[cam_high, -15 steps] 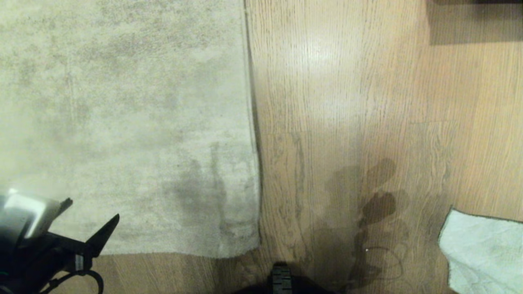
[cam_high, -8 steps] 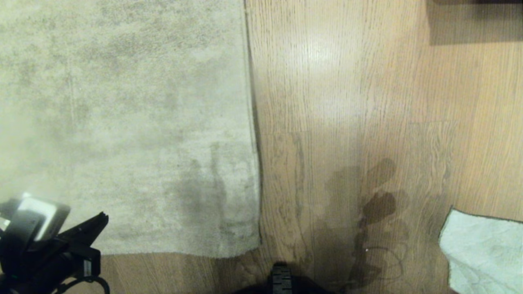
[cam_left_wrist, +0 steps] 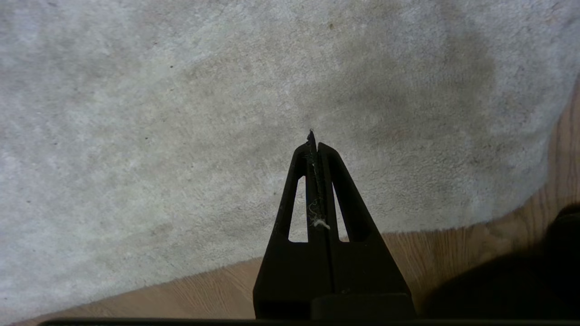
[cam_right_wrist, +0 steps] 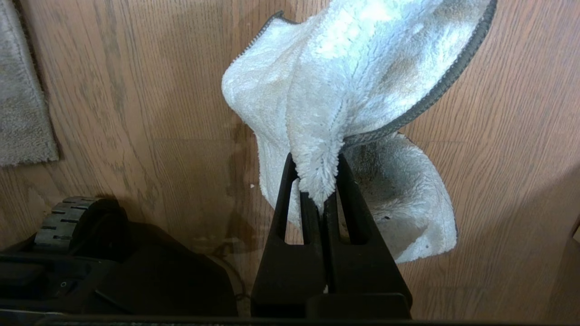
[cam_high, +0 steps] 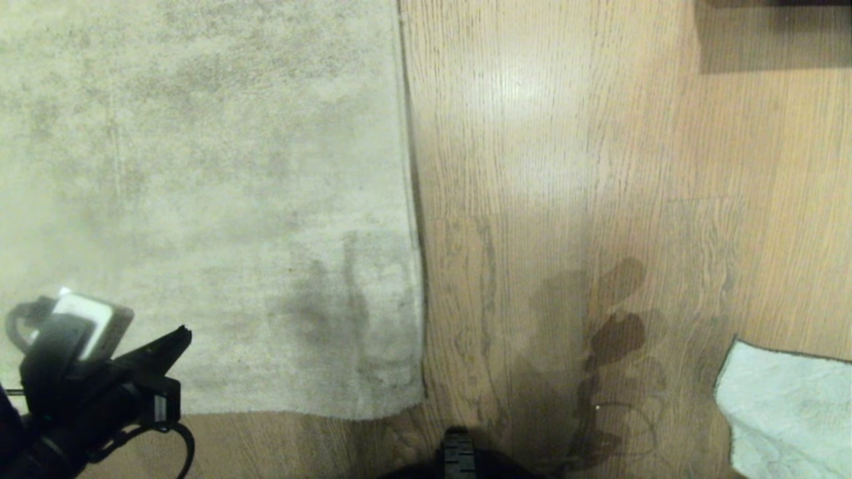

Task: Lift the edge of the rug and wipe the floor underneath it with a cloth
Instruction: Lay down the carpet

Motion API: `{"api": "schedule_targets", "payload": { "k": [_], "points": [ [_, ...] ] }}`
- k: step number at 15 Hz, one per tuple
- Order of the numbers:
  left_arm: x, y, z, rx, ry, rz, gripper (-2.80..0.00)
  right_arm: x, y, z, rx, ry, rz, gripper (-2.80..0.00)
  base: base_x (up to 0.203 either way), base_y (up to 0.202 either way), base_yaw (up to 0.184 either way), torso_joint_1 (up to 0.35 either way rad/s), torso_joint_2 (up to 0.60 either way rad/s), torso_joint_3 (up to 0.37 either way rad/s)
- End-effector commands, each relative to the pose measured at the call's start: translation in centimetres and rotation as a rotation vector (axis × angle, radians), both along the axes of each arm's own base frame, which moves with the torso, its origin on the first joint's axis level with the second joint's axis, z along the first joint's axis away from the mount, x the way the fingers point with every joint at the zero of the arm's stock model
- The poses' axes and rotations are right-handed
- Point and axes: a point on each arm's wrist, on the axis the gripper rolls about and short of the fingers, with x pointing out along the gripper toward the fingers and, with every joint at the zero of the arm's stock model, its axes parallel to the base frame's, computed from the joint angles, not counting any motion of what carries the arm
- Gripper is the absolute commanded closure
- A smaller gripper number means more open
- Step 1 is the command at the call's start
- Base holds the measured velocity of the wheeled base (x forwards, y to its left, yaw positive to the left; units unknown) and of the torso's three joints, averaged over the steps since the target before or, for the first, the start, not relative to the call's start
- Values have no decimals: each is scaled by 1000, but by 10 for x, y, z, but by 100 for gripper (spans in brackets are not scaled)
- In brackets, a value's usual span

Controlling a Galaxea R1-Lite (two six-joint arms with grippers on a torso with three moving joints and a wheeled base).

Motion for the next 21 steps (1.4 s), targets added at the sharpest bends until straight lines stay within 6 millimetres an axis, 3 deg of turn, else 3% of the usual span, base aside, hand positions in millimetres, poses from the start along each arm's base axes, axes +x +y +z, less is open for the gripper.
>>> {"api": "schedule_targets", "payload": {
  "k": [1,4,7,12,16,19,21],
  "points": [
    [11,-2,-9,14,64,-5,0,0,0,0,-1,1,1,0,0,0,0,0,0,0],
    [29,-13,-26,36,163,-56,0,0,0,0,-1,1,3,0,0,0,0,0,0,0],
    [52,-40,-45,64,248,-160,0,0,0,0,-1,1,2,0,0,0,0,0,0,0],
    [81,-96,-99,87,274,-318,0,0,0,0,-1,1,2,0,0,0,0,0,0,0],
    [82,-149,-130,57,249,-403,0,0,0,0,-1,1,1,0,0,0,0,0,0,0],
    [94,-167,-146,57,243,-417,0,0,0,0,-1,1,1,0,0,0,0,0,0,0],
    [94,-166,-145,65,239,-393,0,0,0,0,-1,1,1,0,0,0,0,0,0,0]
  ]
}}
